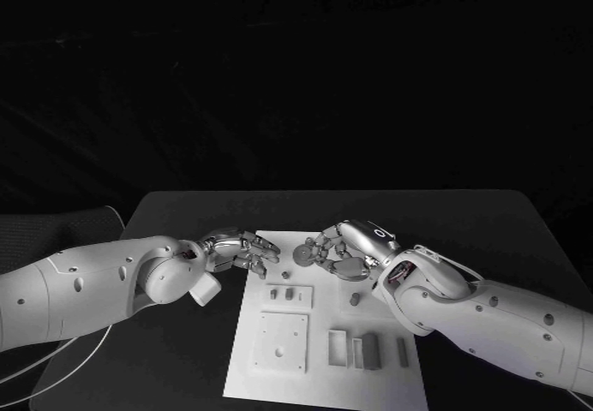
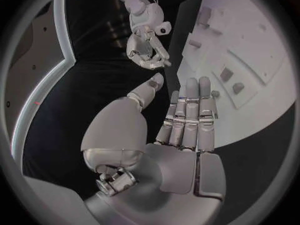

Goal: Assemble the parts on the task board

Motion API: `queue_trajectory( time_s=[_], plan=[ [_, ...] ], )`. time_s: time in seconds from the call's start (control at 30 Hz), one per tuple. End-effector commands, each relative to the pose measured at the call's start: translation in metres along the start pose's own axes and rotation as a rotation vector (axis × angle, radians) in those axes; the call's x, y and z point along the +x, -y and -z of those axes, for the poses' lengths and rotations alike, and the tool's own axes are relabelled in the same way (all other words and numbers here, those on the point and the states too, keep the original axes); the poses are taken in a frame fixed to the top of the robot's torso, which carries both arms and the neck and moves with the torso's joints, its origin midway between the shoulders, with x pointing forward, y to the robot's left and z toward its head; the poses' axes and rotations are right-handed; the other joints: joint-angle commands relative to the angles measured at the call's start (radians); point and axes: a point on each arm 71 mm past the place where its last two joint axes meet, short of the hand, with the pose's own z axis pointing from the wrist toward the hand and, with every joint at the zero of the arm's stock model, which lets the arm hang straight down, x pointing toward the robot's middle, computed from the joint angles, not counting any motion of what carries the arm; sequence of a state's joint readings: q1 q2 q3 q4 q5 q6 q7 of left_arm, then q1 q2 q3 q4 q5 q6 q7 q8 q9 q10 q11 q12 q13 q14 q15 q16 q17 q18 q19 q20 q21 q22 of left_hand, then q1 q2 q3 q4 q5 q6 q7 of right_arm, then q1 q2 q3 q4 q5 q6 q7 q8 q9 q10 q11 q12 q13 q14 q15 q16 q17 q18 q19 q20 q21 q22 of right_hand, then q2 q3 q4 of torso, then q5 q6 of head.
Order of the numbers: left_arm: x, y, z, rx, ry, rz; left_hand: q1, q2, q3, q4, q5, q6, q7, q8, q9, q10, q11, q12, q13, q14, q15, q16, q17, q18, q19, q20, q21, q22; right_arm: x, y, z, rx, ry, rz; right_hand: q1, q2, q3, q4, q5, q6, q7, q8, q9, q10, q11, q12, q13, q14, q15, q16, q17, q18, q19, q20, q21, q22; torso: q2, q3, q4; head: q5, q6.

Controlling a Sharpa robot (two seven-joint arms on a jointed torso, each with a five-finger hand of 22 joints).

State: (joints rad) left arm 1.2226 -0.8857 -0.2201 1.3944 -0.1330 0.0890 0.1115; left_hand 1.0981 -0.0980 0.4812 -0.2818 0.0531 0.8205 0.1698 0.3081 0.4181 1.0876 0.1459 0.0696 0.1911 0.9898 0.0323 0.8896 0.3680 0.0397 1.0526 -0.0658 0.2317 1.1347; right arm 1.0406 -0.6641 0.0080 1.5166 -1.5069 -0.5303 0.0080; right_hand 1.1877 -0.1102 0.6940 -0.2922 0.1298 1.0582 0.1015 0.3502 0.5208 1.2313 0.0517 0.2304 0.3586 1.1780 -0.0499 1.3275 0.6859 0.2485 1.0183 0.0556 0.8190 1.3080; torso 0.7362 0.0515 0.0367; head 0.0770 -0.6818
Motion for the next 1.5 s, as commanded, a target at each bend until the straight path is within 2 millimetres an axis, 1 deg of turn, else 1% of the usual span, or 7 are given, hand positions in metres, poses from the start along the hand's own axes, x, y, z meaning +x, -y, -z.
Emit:
queue_trajectory(
  time_s=[0.03,0.3,0.63,0.77,0.93,1.07,1.5],
  plan=[
    [0.011,0.001,-0.002,-0.004,-0.088,0.099,-0.007,0.005,-0.011,0.000,-0.004,-0.010,-0.002,-0.007,0.000,-0.009,-0.001,-0.005,-0.004,-0.002,0.006,-0.006,0.002,0.024,-0.001,0.006,-0.008,0.000,-0.005,0.002,-0.001,0.013,0.061,-0.099,0.003,0.009,0.003,0.000,0.003,0.006,-0.002,0.001,0.000,0.005,-0.001,0.005,0.001,-0.001,-0.008,0.006,0.002,0.013,0.001,-0.008,0.006,0.019,0.000,-0.0001,0.0001,0.001,0.006],
    [0.019,0.004,-0.005,0.008,-0.125,0.152,-0.040,0.006,-0.046,0.000,-0.004,-0.030,-0.011,-0.012,0.002,-0.023,-0.009,-0.004,-0.020,-0.004,0.002,-0.012,0.008,0.023,-0.002,0.005,-0.017,-0.002,-0.006,-0.001,-0.002,0.009,0.060,-0.115,0.002,0.011,0.003,0.000,0.002,0.005,-0.001,0.001,0.000,0.004,0.000,0.004,0.001,-0.001,-0.008,0.008,0.003,0.013,0.003,-0.009,0.007,0.019,0.000,-0.0010,-0.0004,0.003,0.014],
    [0.028,0.006,-0.011,0.011,-0.153,0.155,-0.137,0.037,-0.112,0.023,-0.004,-0.051,-0.011,-0.016,0.005,-0.032,-0.016,-0.001,-0.042,-0.010,-0.002,-0.024,0.017,0.019,-0.005,0.000,-0.034,-0.007,-0.004,-0.009,-0.006,-0.004,0.055,-0.146,0.001,0.012,0.002,0.000,0.002,0.004,-0.001,0.000,0.001,0.003,0.000,0.003,0.000,-0.001,-0.008,0.009,0.004,0.013,0.004,-0.009,0.008,0.019,0.001,-0.0019,0.0005,0.002,0.017],
    [0.030,0.006,-0.013,0.003,-0.148,0.152,-0.149,0.050,-0.119,0.026,-0.004,-0.053,-0.007,-0.016,0.006,-0.027,-0.015,0.000,-0.046,-0.010,-0.002,-0.026,0.021,0.019,-0.004,-0.001,-0.038,-0.008,-0.003,-0.012,-0.006,-0.013,0.054,-0.151,0.001,0.013,0.002,0.000,0.002,0.003,0.000,0.000,0.001,0.003,0.000,0.003,0.000,0.000,-0.008,0.009,0.004,0.013,0.004,-0.009,0.008,0.019,0.000,-0.0018,0.0006,0.002,0.015],
    [0.032,0.006,-0.014,-0.001,-0.151,0.147,-0.144,0.073,-0.116,0.024,-0.004,-0.051,0.000,-0.014,0.008,-0.020,-0.012,0.002,-0.048,-0.010,-0.001,-0.027,0.023,0.020,-0.003,-0.001,-0.040,-0.008,-0.003,-0.014,-0.007,-0.016,0.054,-0.153,0.001,0.013,0.002,0.000,0.002,0.003,0.000,-0.001,0.001,0.003,0.000,0.002,0.000,0.000,-0.008,0.010,0.004,0.013,0.004,-0.010,0.008,0.019,0.001,-0.0017,0.0006,0.002,0.013],
    [0.033,0.006,-0.014,-0.006,-0.144,0.138,-0.106,0.098,-0.095,0.007,-0.004,-0.041,0.003,-0.008,0.011,-0.006,-0.013,0.006,-0.049,-0.009,-0.002,-0.027,0.027,0.020,0.001,-0.001,-0.040,-0.005,-0.003,-0.014,-0.008,-0.018,0.053,-0.155,0.001,0.014,0.002,0.000,0.002,0.003,0.000,-0.001,0.001,0.002,0.000,0.002,0.000,0.000,-0.008,0.010,0.004,0.013,0.005,-0.010,0.009,0.019,0.000,-0.0018,0.0007,0.003,0.011],
    [0.036,0.007,-0.016,0.002,-0.156,0.127,-0.074,0.102,-0.064,0.008,-0.004,0.000,0.001,0.014,0.020,0.040,-0.018,0.017,-0.050,-0.004,-0.004,-0.028,0.037,0.016,0.006,-0.002,-0.040,0.005,-0.001,-0.016,-0.010,-0.021,0.041,-0.161,0.000,0.014,0.001,0.000,0.002,0.002,0.000,-0.001,0.001,0.002,0.000,0.001,0.000,0.000,-0.008,0.010,0.005,0.013,0.005,-0.010,0.009,0.019,0.000,-0.0017,0.0003,0.003,0.009]
  ],
)
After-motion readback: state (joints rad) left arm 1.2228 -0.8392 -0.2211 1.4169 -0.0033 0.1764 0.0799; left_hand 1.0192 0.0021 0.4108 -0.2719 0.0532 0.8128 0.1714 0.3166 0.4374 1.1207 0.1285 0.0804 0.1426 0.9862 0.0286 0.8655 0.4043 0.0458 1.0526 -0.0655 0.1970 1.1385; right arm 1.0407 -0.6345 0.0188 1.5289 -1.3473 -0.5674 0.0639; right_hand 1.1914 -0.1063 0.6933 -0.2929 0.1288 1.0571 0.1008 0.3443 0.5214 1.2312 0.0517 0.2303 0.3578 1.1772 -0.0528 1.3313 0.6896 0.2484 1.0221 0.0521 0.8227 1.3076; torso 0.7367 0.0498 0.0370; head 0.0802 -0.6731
